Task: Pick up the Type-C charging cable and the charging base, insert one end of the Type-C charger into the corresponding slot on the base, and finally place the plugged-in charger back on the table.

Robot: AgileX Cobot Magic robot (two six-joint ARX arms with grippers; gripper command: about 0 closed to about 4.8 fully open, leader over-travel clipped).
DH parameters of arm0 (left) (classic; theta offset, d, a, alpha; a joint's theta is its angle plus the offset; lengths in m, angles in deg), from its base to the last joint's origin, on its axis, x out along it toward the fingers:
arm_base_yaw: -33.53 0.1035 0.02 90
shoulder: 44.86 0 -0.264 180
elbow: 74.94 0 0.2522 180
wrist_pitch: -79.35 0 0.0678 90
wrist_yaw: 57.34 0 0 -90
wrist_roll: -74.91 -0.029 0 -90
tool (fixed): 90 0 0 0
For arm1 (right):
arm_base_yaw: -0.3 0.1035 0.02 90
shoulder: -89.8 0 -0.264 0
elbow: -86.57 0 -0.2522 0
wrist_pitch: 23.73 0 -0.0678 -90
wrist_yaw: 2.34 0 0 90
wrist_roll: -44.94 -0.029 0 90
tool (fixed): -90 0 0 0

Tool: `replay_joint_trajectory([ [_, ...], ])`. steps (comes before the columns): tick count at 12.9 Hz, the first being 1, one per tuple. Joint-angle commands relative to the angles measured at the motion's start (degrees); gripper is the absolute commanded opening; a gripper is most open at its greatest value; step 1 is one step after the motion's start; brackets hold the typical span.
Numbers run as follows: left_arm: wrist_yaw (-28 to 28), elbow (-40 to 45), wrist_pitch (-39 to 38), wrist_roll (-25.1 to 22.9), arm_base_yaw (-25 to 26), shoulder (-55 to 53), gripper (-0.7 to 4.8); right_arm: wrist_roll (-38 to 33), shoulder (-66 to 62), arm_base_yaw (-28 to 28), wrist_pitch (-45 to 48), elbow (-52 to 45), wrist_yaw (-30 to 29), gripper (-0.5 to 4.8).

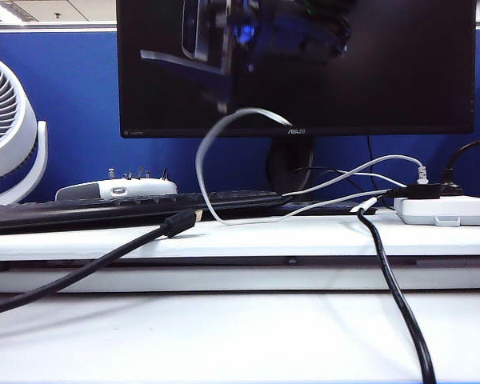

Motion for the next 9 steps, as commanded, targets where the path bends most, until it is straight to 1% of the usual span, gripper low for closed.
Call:
replay_joint_trajectory([
  [1,-0.1,-0.3,2.0,0.4,0.0,0.5,0.79,-0.7,5.4,-0.6,0.9,8.8,4.4,4.79],
  [2,0.0,-0.3,2.3,0.4,0.0,0.6,0.79,5.0,9.6,-2.3,-8.8,9.1,32.8,4.79],
  [3,0.0,-0.3,2.9,0.3,0.0,0.7,0.79,22.7,9.9,-0.3,-27.8,9.0,59.0,4.79],
  [4,0.0,-0.3,3.8,0.4,0.0,0.7,0.79,29.4,10.1,5.4,-32.3,2.4,69.1,4.79],
  [5,0.0,-0.3,4.6,0.4,0.0,0.7,0.79,33.3,10.1,8.6,-32.3,-2.7,72.6,4.79],
  [6,0.0,-0.3,4.6,0.4,0.0,0.7,0.79,35.1,10.3,9.6,-32.3,-6.8,73.8,4.79],
  [7,0.1,-0.3,4.6,0.4,0.0,0.7,0.79,37.9,10.4,9.4,-32.3,-10.9,76.6,4.79],
  [8,0.1,-0.3,4.6,0.4,0.0,0.7,0.79,41.7,10.3,9.3,-26.2,-17.8,82.3,4.79],
  [9,0.3,-0.3,4.6,0.4,0.0,0.7,0.79,45.2,10.2,9.4,-18.6,-18.4,85.5,4.79],
])
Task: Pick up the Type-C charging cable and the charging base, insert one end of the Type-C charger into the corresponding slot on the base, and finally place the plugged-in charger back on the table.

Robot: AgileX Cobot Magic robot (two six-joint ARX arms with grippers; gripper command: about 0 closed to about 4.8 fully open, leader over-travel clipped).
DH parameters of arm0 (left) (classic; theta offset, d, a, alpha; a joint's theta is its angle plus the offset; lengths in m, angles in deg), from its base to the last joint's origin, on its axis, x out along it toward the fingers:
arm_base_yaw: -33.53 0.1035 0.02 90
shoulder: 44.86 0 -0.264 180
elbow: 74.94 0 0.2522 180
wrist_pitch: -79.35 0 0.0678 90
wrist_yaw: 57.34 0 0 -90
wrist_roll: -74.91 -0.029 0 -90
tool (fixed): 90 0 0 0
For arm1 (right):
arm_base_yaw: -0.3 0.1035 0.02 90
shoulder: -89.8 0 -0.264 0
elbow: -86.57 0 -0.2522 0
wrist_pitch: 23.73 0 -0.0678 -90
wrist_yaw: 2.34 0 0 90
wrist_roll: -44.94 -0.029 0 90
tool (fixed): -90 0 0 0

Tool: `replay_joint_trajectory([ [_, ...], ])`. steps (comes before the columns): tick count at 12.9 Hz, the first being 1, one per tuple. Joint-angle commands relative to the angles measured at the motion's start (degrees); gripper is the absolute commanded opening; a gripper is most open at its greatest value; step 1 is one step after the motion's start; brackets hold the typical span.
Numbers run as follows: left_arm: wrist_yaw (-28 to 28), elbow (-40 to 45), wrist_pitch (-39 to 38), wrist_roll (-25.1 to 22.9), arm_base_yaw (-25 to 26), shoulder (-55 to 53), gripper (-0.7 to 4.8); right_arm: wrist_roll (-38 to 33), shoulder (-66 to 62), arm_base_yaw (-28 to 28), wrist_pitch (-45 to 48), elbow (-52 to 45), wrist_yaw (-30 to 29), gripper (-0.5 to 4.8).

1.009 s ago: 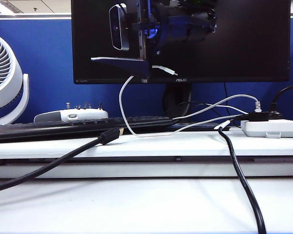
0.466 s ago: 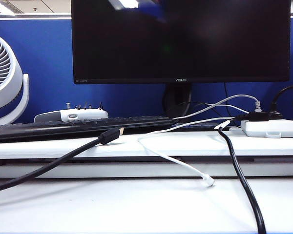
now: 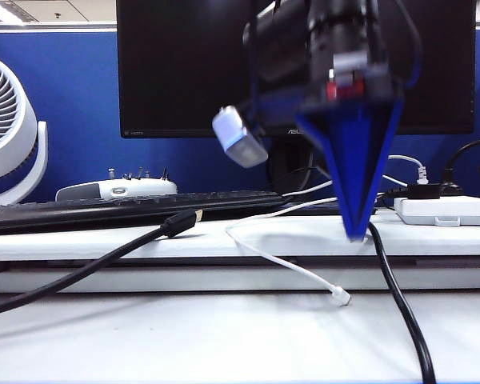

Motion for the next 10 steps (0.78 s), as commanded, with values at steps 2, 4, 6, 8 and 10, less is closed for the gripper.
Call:
replay_joint_trajectory([
  [2,0.4,-0.3,1.6,0.0,0.0,0.4,0.79,5.6,-0.9,0.0,6.9,-0.9,2.1,4.79],
  [4,0.5,-0.3,1.6,0.0,0.0,0.4,0.79,6.4,-1.5,0.1,7.6,-0.9,0.6,4.79],
  [6,0.5,-0.3,1.6,0.0,0.0,0.4,0.79,6.4,-5.8,0.1,8.0,-0.9,-0.8,4.47],
  [8,0.5,-0.3,1.6,0.0,0.0,0.4,0.79,6.3,-8.1,-0.2,9.6,-0.9,2.9,3.71],
  [10,0.5,-0.3,1.6,0.0,0.0,0.4,0.79,6.3,-8.4,-0.6,10.2,-0.9,3.5,2.67],
])
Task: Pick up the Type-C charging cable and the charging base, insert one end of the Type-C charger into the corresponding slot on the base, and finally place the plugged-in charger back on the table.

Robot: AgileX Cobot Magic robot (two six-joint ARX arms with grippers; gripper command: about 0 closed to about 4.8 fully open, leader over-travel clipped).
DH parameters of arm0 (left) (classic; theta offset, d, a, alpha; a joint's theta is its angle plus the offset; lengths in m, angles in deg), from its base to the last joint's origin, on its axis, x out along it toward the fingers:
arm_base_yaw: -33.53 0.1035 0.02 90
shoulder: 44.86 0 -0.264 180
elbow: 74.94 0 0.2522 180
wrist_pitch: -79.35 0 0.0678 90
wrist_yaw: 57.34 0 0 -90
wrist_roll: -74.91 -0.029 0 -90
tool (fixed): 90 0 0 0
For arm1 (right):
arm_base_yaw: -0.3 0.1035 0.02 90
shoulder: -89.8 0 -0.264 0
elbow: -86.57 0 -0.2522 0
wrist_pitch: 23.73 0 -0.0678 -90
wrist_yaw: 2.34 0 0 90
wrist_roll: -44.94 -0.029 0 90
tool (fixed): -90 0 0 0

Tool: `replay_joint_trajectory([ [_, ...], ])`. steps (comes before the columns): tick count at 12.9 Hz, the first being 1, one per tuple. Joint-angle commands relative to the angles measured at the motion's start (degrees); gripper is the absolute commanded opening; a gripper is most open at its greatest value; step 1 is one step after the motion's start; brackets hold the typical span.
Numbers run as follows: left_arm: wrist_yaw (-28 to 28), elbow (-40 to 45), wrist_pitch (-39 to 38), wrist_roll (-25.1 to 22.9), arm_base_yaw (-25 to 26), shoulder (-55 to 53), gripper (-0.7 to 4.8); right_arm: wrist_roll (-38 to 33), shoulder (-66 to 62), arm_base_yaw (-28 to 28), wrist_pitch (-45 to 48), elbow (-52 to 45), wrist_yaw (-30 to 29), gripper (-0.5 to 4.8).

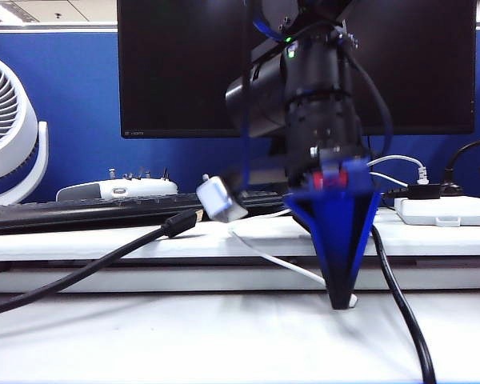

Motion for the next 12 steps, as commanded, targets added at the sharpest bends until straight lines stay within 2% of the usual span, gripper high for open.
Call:
replay_joint_trajectory([
  [1,0.3,-0.3,1.6,0.0,0.0,0.4,0.79,0.2,-0.5,-0.8,2.6,0.2,1.6,2.63],
  [5,0.3,-0.3,1.6,0.0,0.0,0.4,0.79,0.2,-0.5,-1.7,2.7,0.2,1.6,1.62],
  [6,0.3,-0.3,1.6,0.0,0.0,0.4,0.79,0.2,-0.5,-1.9,2.4,0.2,1.6,1.07],
  [8,0.3,-0.3,1.6,0.0,0.0,0.4,0.79,0.2,-0.5,-2.0,1.7,0.2,1.6,1.04],
  [9,0.3,-0.3,1.6,0.0,0.0,0.4,0.79,0.2,-0.5,-2.0,0.4,0.2,0.8,1.54],
  [12,0.3,-0.3,1.6,0.0,0.0,0.4,0.79,0.2,-0.5,-2.0,-2.2,0.2,-2.4,1.81],
])
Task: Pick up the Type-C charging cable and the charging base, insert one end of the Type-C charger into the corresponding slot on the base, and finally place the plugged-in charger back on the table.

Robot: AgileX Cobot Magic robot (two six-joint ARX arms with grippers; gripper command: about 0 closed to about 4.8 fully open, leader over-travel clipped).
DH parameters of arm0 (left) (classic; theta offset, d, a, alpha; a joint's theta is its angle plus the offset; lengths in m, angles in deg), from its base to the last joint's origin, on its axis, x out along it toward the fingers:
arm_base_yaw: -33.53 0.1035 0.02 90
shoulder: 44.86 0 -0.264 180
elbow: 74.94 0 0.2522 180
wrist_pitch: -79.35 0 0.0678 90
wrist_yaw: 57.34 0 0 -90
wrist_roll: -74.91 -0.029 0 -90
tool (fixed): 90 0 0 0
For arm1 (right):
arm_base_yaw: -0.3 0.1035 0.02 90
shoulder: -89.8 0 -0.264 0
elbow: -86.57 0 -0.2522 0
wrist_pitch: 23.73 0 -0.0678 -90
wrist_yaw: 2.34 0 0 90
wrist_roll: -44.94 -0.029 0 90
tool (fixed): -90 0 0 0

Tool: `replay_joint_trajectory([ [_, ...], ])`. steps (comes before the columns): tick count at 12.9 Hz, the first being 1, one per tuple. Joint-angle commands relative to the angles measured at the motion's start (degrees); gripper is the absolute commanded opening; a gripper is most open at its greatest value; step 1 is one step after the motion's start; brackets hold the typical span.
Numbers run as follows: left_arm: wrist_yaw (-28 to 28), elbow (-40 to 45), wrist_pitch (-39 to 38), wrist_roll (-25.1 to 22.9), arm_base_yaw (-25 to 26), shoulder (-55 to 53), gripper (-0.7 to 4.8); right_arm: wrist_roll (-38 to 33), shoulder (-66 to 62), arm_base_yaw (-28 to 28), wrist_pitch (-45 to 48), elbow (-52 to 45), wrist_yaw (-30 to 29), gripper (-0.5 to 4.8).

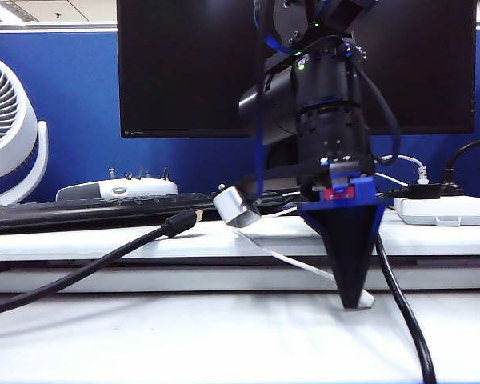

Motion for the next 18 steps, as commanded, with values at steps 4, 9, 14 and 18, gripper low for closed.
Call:
replay_joint_trajectory([
  [4,0.9,-0.3,1.6,0.0,0.0,0.4,0.79,0.2,0.1,0.0,-0.6,0.2,-1.6,1.85],
  [9,0.9,-0.3,1.6,0.0,0.0,0.4,0.79,0.2,0.2,-0.3,0.4,0.2,3.4,3.42],
  [14,1.0,-0.3,1.6,0.0,0.0,0.4,0.79,0.3,0.4,-1.6,0.4,0.2,5.2,3.41],
  [18,0.9,-0.3,1.7,0.0,0.0,0.4,0.79,0.3,3.0,-1.6,1.7,0.2,4.8,3.48],
])
